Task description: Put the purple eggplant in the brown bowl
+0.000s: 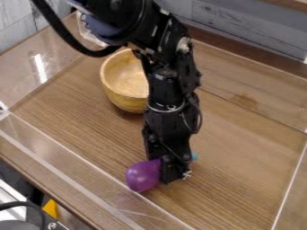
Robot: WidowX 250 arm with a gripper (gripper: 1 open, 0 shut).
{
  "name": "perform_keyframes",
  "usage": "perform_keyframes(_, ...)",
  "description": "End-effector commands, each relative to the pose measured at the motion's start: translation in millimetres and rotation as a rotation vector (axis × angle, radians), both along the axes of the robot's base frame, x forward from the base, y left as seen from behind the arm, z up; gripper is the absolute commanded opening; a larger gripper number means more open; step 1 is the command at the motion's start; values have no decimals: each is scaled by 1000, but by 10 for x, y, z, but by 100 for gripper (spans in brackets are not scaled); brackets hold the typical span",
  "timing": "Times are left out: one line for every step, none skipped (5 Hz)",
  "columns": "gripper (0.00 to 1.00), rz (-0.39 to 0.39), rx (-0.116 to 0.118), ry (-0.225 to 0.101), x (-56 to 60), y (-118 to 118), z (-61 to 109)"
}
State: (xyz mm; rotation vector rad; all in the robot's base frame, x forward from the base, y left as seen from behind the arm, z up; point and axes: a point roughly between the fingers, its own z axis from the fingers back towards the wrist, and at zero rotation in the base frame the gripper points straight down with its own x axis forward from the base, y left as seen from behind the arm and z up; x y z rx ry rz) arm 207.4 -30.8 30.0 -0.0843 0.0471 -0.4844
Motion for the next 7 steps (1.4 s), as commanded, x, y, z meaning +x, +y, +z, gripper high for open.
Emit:
perform_keyframes(0, 32, 12, -63, 158, 48, 184)
perform_keyframes(0, 76, 44, -77, 238, 118, 268)
perform_keyframes(0, 114, 82, -95, 321, 212, 403)
perform_keyframes(0, 160, 109, -114, 402, 309, 609)
perform_keyframes(0, 207, 138, -125, 487, 503, 743)
perform_keyframes(0, 236, 161, -140, 556, 761, 698)
perform_keyframes(0, 245, 172, -148, 560, 936, 631)
